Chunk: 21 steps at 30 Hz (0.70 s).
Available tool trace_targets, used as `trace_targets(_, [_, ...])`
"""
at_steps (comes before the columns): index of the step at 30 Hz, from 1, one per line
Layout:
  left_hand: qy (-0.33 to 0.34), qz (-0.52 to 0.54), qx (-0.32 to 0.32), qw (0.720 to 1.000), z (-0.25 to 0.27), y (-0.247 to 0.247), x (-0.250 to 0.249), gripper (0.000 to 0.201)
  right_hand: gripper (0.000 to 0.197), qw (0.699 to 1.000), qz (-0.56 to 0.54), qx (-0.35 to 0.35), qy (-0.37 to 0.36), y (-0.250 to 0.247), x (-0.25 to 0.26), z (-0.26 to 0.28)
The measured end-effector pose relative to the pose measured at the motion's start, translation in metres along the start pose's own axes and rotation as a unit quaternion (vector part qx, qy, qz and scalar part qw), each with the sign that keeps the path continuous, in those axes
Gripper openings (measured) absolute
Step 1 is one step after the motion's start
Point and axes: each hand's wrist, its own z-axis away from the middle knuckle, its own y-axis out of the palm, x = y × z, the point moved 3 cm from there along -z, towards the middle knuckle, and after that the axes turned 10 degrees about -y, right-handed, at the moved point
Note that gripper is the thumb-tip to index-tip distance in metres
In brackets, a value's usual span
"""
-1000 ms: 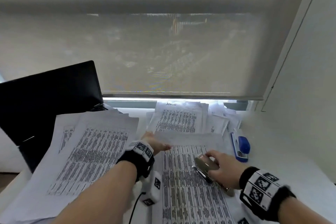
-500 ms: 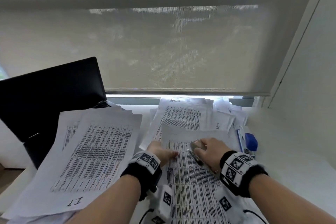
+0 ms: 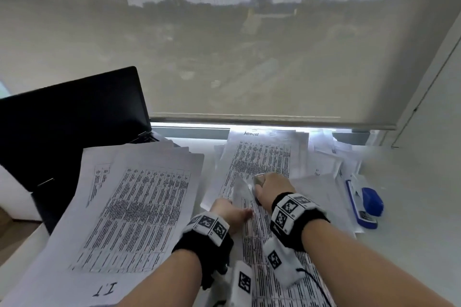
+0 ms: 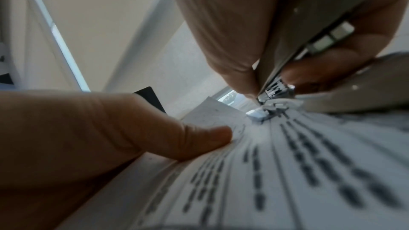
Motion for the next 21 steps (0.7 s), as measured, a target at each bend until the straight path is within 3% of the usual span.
trace_targets(10, [0.009,0.013,-0.011,1.0,0.0,0.004,0.001,0.044,0.033,0.999,0.028,0.035,-0.005,-0.007,-0.008,0.017])
trace_targets(15, [0.023,0.0,-0.02,1.0,0.0,0.003,0.002,0.026,0.026,1.0,-0.019,-0.011,0.013,0.002,-0.001,-0.003])
trace_targets(21, [0.027,-0.007,-0.019,0.999,0.0,0.004,0.001,0.024,0.023,0.995,-0.058,-0.079,0.032,-0.002,-0.002,-0.019])
